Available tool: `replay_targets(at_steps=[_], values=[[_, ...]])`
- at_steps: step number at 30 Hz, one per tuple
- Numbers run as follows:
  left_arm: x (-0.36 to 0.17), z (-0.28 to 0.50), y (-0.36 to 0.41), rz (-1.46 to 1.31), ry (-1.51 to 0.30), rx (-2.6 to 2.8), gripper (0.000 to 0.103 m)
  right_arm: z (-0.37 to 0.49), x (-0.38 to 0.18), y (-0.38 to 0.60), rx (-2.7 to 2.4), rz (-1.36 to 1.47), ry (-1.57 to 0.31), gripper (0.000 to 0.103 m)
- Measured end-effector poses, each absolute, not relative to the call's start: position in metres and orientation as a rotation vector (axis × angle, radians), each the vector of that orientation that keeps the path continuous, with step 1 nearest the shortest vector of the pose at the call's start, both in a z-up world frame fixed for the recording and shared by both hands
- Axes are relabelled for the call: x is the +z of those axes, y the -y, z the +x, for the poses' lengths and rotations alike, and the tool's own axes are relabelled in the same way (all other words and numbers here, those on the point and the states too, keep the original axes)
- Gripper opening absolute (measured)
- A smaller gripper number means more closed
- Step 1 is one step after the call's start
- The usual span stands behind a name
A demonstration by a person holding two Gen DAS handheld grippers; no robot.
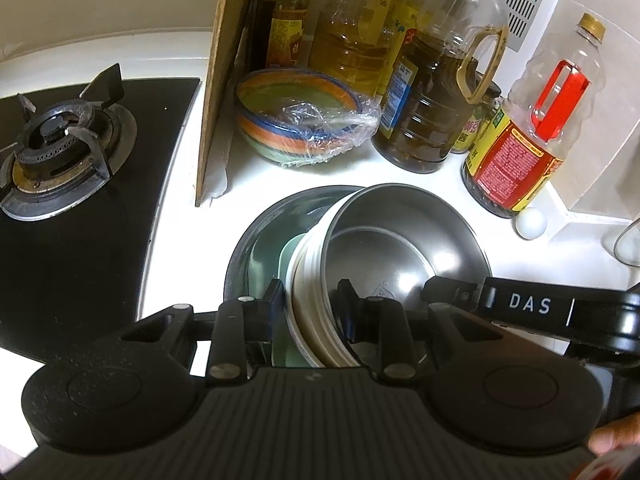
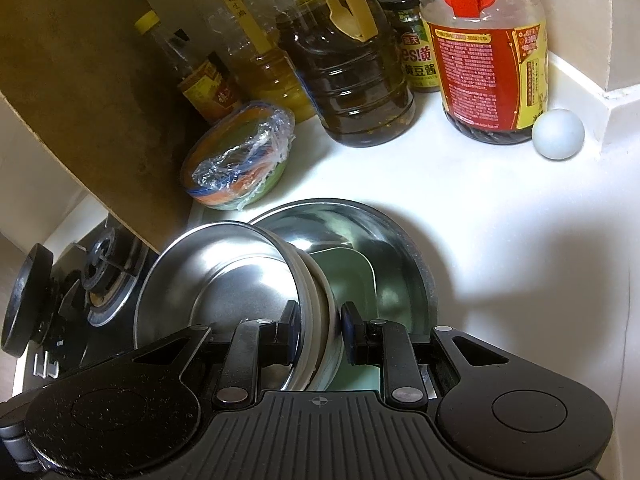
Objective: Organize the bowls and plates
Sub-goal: 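Lower the stack with both grippers onto the green plate in the tray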
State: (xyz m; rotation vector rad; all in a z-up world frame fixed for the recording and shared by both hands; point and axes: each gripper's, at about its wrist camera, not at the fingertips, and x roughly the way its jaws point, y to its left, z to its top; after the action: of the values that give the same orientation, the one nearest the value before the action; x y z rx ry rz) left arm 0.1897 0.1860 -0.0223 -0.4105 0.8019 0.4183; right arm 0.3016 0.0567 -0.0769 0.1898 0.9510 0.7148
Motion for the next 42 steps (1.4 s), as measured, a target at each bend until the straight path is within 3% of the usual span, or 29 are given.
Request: replay_targets(at_steps=[23,36,39,42], values=[[-0.021,0.188,-0.186,-0.4,-0.791,0.409,0.025,0.302,-0.077,-0.055,0.731,0.189,-0.943,0.023],[-0.007,0.175,-0.189,-0.377,-0.728,0.39,0.025,0.295,-0.061,-0.032,0.805,0.232,-0.828,0.024],[-0.006,0.171,-0.189,-0.379,-0.719,0.38,0.022,0.296,-0.062,-0.027,0.825,0.268,-0.839,0.024],[-0.007,0.171,-0.189,-0.387,-0.725,0.359,0.012,0.296,-0.064,-0.026,0.832,0.292,-0.843,0.02]])
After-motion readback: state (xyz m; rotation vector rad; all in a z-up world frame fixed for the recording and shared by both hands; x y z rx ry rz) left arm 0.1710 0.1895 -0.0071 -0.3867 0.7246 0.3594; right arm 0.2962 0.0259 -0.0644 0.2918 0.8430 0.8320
